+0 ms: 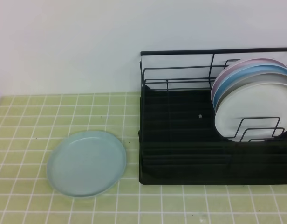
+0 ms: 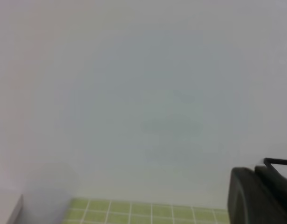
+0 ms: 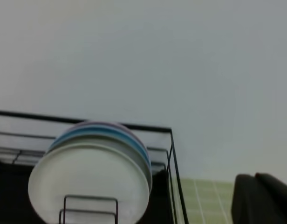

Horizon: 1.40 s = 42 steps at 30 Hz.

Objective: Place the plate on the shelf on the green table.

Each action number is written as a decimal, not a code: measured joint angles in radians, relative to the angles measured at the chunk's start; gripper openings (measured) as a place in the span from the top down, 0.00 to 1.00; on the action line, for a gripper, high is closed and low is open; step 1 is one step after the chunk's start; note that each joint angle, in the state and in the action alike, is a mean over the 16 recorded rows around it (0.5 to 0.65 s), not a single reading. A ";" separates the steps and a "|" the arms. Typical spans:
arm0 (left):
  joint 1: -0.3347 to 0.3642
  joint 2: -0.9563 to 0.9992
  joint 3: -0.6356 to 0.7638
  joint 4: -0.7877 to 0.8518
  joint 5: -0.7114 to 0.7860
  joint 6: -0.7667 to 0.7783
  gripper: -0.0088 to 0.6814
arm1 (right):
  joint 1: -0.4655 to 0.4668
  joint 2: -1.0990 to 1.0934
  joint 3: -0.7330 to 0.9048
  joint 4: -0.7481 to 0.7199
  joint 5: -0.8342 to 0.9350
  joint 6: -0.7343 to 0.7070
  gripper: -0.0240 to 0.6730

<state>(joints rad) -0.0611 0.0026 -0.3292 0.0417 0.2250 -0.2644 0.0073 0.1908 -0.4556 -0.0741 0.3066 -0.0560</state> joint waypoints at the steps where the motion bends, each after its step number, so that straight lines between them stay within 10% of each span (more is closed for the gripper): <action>1: 0.000 0.004 -0.011 -0.009 0.020 -0.007 0.99 | 0.000 0.029 -0.025 0.001 0.040 0.000 0.97; 12: 0.000 0.225 -0.218 -0.102 0.244 -0.037 0.99 | 0.000 0.310 -0.157 0.050 0.256 0.000 0.97; 26: 0.000 0.973 -0.697 -0.119 0.563 0.135 0.97 | 0.000 0.389 -0.159 0.139 0.349 0.000 0.97; 42: 0.000 1.624 -0.906 -0.266 0.636 0.283 0.40 | 0.000 0.389 -0.159 0.190 0.454 0.000 0.97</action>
<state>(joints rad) -0.0611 1.6261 -1.2354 -0.2239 0.8606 0.0181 0.0073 0.5802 -0.6144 0.1163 0.7602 -0.0560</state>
